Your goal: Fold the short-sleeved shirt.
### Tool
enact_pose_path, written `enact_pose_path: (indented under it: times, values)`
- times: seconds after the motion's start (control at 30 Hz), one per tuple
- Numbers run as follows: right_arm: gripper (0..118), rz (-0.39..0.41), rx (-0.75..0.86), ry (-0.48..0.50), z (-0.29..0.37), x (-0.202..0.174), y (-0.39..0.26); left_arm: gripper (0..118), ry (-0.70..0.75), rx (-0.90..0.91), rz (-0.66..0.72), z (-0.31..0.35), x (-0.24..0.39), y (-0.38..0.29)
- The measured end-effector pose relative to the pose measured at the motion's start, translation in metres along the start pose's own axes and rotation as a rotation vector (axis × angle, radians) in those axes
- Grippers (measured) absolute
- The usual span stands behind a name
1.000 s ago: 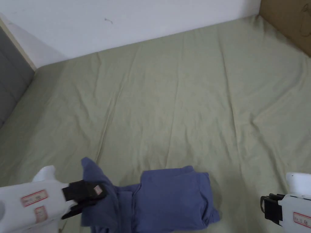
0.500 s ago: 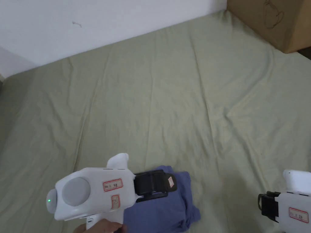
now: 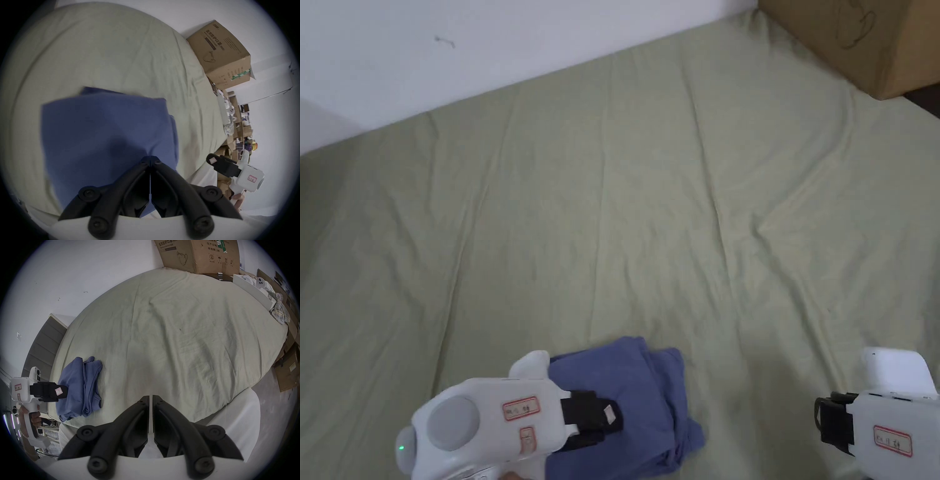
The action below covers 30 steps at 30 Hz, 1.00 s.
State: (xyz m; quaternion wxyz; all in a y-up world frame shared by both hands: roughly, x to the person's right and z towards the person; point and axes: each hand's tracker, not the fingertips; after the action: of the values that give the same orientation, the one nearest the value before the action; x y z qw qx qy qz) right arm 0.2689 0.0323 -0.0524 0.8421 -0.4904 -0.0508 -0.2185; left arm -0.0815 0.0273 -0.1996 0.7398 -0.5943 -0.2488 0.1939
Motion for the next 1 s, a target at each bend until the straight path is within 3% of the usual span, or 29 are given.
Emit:
enact_pose_path:
  times: [0.1,0.33,0.43,0.6,0.77,0.83,0.93,1.0]
  values:
    - [5,-0.003,-0.002,-0.007,0.001,0.002,0.0,0,0.055,-0.029,-0.086,-0.015,0.023,-0.001]
    - [5,0.003,-0.006,-0.02,0.003,-0.001,0.0,0,-0.093,-0.078,-0.157,-0.033,0.061,-0.003]
    - [5,0.032,-0.011,-0.017,0.006,-0.008,0.003,0,-0.074,-0.053,-0.187,-0.026,0.067,-0.004]
    - [5,0.183,0.019,0.046,0.013,-0.044,0.02,0,-0.117,0.095,-0.105,0.032,0.024,-0.003]
    - [5,0.41,0.0,0.125,-0.002,-0.113,0.034,0,-0.126,0.24,0.022,0.102,-0.06,-0.016]
    - [5,0.486,-0.016,0.176,-0.015,-0.142,0.036,18,-0.112,0.26,0.099,0.118,-0.09,-0.031]
    - [5,0.553,-0.067,0.209,-0.043,-0.177,0.038,76,-0.084,0.265,0.191,0.128,-0.13,-0.053]
    - [5,0.602,-0.099,0.219,-0.059,-0.192,0.035,96,-0.102,0.273,0.229,0.127,-0.148,-0.064]
